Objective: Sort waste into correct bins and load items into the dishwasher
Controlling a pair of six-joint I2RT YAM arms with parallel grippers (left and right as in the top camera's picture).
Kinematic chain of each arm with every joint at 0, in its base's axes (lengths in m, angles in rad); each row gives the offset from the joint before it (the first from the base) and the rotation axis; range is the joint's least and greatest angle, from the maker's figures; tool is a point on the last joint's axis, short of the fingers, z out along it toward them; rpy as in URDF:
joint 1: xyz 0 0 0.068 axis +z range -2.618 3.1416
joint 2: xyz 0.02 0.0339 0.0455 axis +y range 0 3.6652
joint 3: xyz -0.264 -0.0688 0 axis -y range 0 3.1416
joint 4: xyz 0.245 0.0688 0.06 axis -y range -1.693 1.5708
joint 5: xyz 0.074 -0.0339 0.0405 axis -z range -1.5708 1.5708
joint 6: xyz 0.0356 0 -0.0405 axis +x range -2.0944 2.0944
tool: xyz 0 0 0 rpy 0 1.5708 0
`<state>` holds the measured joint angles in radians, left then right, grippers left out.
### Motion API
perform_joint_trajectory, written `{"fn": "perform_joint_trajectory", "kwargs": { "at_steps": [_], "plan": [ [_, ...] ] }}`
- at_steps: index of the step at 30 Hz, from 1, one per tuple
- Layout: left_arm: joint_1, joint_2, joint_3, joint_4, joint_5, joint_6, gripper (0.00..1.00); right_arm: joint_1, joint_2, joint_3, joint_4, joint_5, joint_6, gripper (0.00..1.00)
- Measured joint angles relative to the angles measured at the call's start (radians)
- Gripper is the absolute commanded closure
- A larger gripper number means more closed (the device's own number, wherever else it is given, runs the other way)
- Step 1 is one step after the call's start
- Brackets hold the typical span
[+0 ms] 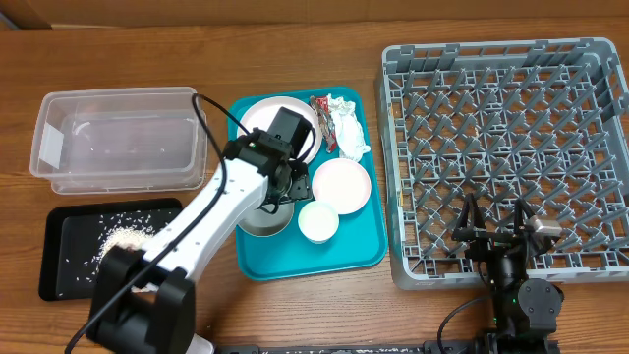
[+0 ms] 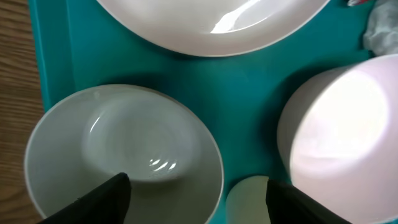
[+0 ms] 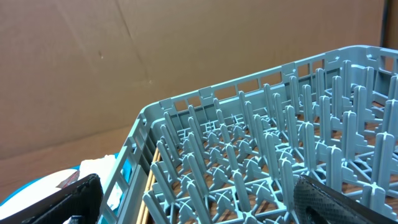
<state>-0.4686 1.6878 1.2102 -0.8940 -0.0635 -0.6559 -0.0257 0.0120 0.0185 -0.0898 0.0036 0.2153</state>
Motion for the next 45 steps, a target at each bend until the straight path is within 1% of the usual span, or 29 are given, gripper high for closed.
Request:
{"fn": "perform_joint_trajectory", "kwargs": {
  "at_steps": [4,11,14,20,23,25,29,32,33,34,36,39,42,45],
  "plan": [
    [0.0,0.05,0.0,0.006,0.0,-0.003,0.34,0.0,0.0,0.0,0.0,0.0,0.0,0.0],
    [0.0,0.071,0.002,0.003,0.0,-0.003,0.33,0.0,0.0,0.0,0.0,0.0,0.0,0.0],
    [0.0,0.071,0.025,-0.027,0.0,-0.002,0.33,0.0,0.0,0.0,0.0,0.0,0.0,0.0],
    [0.003,0.071,0.17,-0.16,-0.021,0.002,0.34,0.0,0.0,0.0,0.0,0.0,0.0,0.0],
    [0.018,0.071,0.262,-0.233,-0.059,0.005,0.3,0.0,0.0,0.0,0.0,0.0,0.0,0.0],
    [0.04,0.071,0.327,-0.281,-0.091,0.005,0.3,0.0,0.0,0.0,0.0,0.0,0.0,0.0],
    [0.111,0.071,0.441,-0.358,-0.131,0.005,0.29,0.0,0.0,0.0,0.0,0.0,0.0,0.0],
    [0.197,0.071,0.527,-0.426,-0.14,0.005,0.27,0.0,0.0,0.0,0.0,0.0,0.0,0.0],
    [0.244,0.07,0.565,-0.453,-0.143,0.005,0.21,0.0,0.0,0.0,0.0,0.0,0.0,0.0],
    [0.26,0.07,0.577,-0.46,-0.143,0.005,0.18,0.0,0.0,0.0,0.0,0.0,0.0,0.0],
    [0.335,0.07,0.619,-0.499,-0.139,0.009,0.04,0.0,0.0,0.0,0.0,0.0,0.0,0.0],
    [0.439,0.07,0.659,-0.537,-0.114,0.005,0.03,0.0,0.0,0.0,0.0,0.0,0.0,0.0],
    [0.546,0.07,0.666,-0.552,-0.046,0.005,0.0,0.0,0.0,0.0,0.0,0.0,0.0,0.0],
    [0.633,0.07,0.666,-0.554,0.023,0.005,0.0,0.0,0.0,0.0,0.0,0.0,0.0,0.0]
  ]
}}
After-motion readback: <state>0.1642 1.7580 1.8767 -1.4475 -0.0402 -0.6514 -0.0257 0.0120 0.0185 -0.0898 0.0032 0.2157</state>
